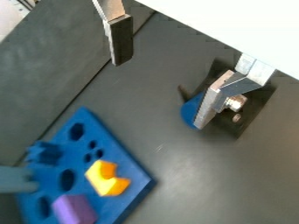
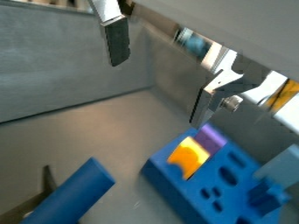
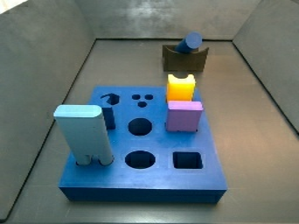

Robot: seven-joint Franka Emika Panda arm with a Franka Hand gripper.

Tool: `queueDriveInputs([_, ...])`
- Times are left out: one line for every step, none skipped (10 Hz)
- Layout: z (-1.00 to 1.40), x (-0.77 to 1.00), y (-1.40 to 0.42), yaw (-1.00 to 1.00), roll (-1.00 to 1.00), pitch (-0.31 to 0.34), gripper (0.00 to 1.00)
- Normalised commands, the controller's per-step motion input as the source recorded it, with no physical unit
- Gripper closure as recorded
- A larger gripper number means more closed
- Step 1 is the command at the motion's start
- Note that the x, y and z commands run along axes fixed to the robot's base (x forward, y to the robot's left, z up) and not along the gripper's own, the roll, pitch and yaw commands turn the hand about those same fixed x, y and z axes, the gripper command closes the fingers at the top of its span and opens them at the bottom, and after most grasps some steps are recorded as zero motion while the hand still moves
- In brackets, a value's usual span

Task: Pick up the round object. Move up. Place the round object on the fixture. Regrasp the round object. Move to above the board. Insert the round object.
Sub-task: Regrasp the round object.

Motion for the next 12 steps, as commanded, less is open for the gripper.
queueDriveInputs([0.03,-0.03,-0.01,0.00,1.00,0.017,0.00])
queueDriveInputs([0.02,-0.02,-0.03,0.00,1.00,0.014,0.00])
queueDriveInputs([0.01,-0.01,-0.03,0.00,1.00,0.010,0.00])
queueDriveInputs([0.01,-0.01,-0.02,0.00,1.00,0.007,0.00])
queueDriveInputs([0.01,-0.01,-0.02,0.00,1.00,0.003,0.00])
queueDriveInputs([0.01,0.00,-0.02,0.00,1.00,0.000,0.00])
queueDriveInputs([0.01,0.00,-0.02,0.01,1.00,0.000,0.00])
queueDriveInputs([0.01,0.00,-0.02,0.01,1.00,0.004,0.00])
queueDriveInputs([0.01,0.00,-0.02,0.01,1.00,0.008,0.00])
queueDriveInputs([0.01,0.01,-0.02,0.01,1.00,0.018,0.00])
queueDriveInputs([0.00,0.03,-0.02,0.01,1.00,0.028,0.00])
queueDriveInputs([0.00,0.04,-0.03,0.02,1.00,0.039,0.00])
